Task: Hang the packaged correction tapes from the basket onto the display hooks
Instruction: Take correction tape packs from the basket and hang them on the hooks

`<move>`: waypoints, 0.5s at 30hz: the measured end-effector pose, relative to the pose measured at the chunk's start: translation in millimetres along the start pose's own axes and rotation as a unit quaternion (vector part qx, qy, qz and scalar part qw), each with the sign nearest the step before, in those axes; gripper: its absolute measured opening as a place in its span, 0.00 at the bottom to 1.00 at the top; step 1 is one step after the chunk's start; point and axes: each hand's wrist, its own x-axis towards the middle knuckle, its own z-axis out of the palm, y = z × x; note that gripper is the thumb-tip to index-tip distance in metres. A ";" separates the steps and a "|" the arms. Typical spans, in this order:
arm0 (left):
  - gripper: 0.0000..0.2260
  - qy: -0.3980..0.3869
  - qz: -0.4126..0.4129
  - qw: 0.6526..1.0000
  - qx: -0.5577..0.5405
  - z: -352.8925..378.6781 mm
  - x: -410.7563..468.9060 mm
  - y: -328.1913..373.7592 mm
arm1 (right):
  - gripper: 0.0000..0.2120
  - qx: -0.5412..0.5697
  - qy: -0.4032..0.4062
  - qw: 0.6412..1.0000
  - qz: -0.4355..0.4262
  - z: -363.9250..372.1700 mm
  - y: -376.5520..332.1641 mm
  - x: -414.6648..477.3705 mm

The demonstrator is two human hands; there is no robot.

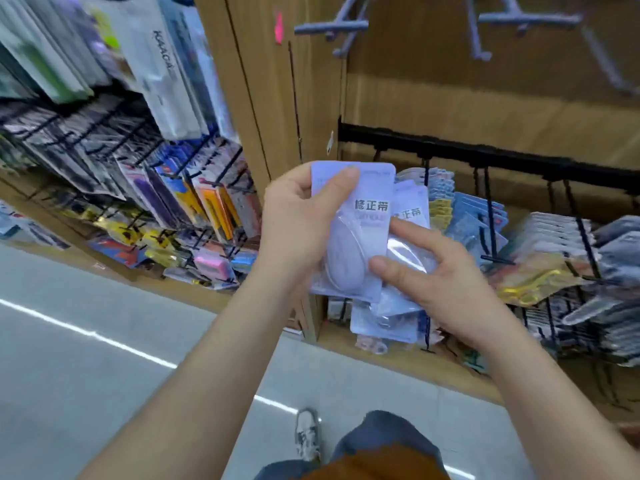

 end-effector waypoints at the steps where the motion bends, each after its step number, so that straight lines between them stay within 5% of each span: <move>1: 0.05 -0.015 0.019 1.000 0.002 1.1 4.3 6.7 | 0.19 -0.010 0.016 1.000 0.002 -0.6 -3.4 2.9; 8: 0.05 -0.032 0.210 0.977 -0.012 -7.5 16.0 49.4 | 0.18 -0.071 0.038 0.994 -0.073 -1.7 -39.2 22.3; 15: 0.03 -0.024 0.190 0.982 -0.002 -2.3 47.7 51.1 | 0.17 -0.079 0.052 0.991 -0.097 -2.7 -40.7 46.8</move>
